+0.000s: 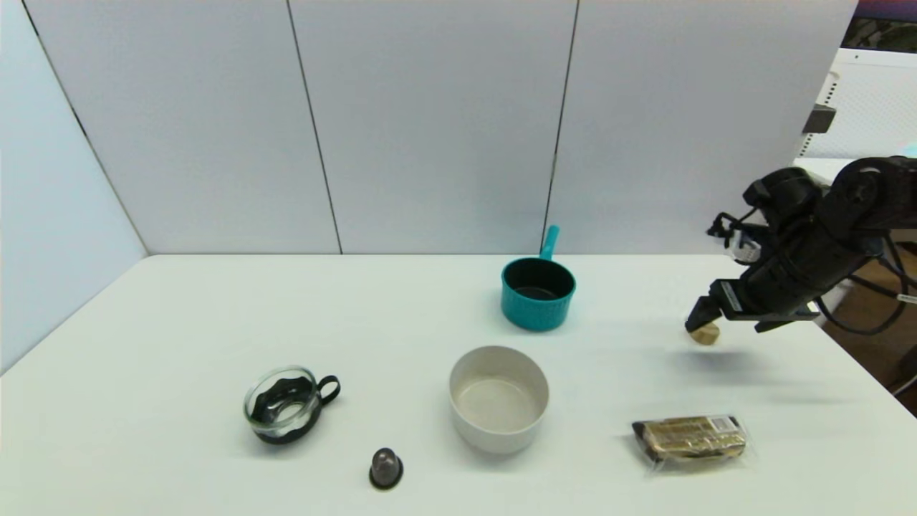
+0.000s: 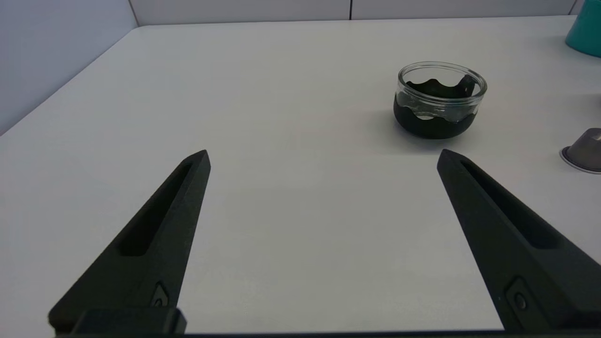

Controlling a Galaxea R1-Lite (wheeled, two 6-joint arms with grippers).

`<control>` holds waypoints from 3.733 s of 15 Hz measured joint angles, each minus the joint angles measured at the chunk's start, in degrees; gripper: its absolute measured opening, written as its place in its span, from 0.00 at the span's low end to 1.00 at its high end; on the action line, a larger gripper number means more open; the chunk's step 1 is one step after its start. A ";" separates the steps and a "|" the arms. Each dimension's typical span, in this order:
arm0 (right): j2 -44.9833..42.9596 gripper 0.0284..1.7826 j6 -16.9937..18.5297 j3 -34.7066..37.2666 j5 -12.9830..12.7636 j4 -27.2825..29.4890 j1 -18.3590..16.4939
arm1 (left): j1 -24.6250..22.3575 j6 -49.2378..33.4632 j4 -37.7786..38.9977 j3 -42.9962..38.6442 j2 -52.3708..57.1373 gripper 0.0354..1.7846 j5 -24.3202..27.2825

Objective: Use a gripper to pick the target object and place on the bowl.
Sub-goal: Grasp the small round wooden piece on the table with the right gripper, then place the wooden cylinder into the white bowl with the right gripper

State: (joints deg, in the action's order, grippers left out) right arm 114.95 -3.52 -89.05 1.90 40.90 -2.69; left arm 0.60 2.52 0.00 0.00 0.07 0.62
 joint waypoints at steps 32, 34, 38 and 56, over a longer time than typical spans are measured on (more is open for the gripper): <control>7.13 0.96 0.30 -5.79 2.86 1.74 0.61 | 0.00 0.01 0.00 0.00 0.00 0.96 0.00; 7.16 0.92 0.28 -5.79 2.84 1.73 0.59 | 0.00 0.01 0.00 0.00 0.00 0.96 0.00; 7.18 0.57 0.33 -5.74 2.86 1.74 0.59 | 0.00 0.00 0.00 0.00 0.00 0.96 -0.02; -4.94 0.26 2.16 -5.10 5.45 5.35 6.13 | 0.00 -0.02 0.00 0.00 0.00 0.96 0.00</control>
State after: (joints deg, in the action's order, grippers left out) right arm 110.01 -1.37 -94.15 7.35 46.25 3.44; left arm 0.60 2.50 0.00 0.00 0.07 0.62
